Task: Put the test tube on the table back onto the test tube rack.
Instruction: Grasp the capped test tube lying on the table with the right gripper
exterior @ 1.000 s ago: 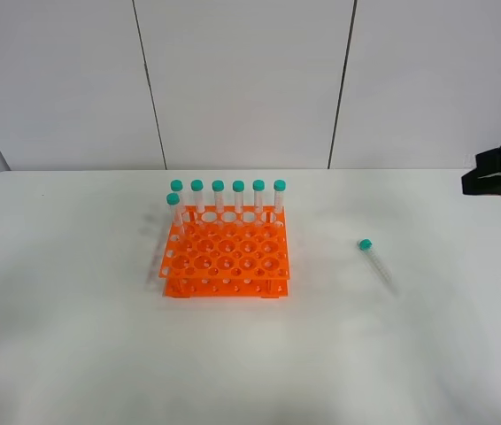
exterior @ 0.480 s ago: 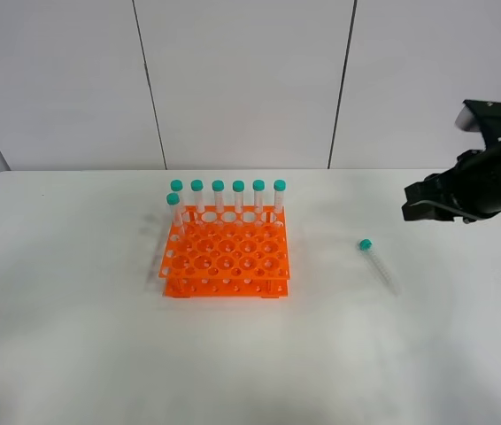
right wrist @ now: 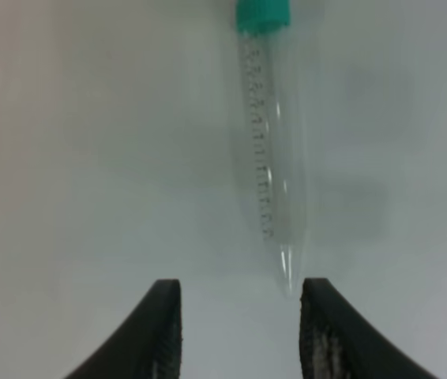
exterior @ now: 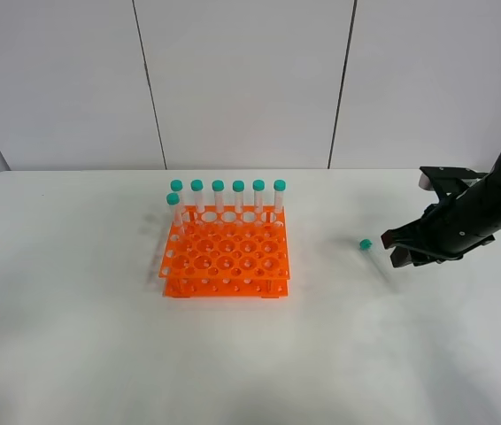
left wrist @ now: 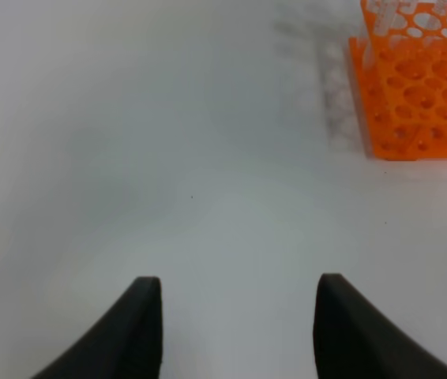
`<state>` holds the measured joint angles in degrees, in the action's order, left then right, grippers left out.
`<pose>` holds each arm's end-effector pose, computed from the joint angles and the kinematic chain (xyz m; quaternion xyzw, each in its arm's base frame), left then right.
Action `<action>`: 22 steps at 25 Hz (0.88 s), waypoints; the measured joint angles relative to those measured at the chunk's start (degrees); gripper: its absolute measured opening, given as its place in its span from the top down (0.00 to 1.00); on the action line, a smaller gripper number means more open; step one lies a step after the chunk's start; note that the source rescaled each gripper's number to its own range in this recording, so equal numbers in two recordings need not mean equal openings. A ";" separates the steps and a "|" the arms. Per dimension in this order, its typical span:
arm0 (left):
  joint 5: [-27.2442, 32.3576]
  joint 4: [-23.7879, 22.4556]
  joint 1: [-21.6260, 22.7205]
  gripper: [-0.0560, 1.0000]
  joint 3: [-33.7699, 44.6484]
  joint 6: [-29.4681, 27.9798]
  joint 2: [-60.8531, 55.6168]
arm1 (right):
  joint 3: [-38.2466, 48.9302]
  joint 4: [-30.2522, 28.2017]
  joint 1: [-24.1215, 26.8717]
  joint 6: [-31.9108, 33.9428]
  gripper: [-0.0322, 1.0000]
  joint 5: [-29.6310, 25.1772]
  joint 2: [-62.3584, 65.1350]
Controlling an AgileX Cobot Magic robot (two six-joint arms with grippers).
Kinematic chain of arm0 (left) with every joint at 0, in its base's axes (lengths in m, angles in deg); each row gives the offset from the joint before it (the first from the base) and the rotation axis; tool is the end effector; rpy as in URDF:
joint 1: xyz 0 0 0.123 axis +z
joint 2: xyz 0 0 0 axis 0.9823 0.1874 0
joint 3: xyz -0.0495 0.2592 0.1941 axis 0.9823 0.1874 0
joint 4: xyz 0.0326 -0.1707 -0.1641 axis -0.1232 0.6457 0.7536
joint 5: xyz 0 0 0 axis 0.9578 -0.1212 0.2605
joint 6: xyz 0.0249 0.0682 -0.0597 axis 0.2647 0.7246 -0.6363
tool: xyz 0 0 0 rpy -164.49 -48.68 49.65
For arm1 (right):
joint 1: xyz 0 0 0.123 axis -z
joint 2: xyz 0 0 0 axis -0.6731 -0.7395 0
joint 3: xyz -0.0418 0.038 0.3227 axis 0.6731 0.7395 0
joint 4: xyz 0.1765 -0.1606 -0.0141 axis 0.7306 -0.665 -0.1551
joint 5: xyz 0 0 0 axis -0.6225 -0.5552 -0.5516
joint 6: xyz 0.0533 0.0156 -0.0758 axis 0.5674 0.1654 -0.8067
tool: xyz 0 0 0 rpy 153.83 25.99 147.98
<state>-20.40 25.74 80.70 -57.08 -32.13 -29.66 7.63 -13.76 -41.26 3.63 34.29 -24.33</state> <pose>-0.0696 -0.0054 0.2793 -0.0023 0.8625 -0.0104 0.5060 0.3089 0.0107 0.2153 -0.0544 0.9790 0.0755 0.1811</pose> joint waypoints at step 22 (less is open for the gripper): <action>0.00 0.00 0.00 0.00 0.00 0.05 0.00 | -8.89 -1.49 0.00 0.19 0.02 -2.15 -12.59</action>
<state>-20.40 25.74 80.70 -57.08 -32.08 -29.66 -1.27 -15.24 -41.26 3.83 32.14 -36.92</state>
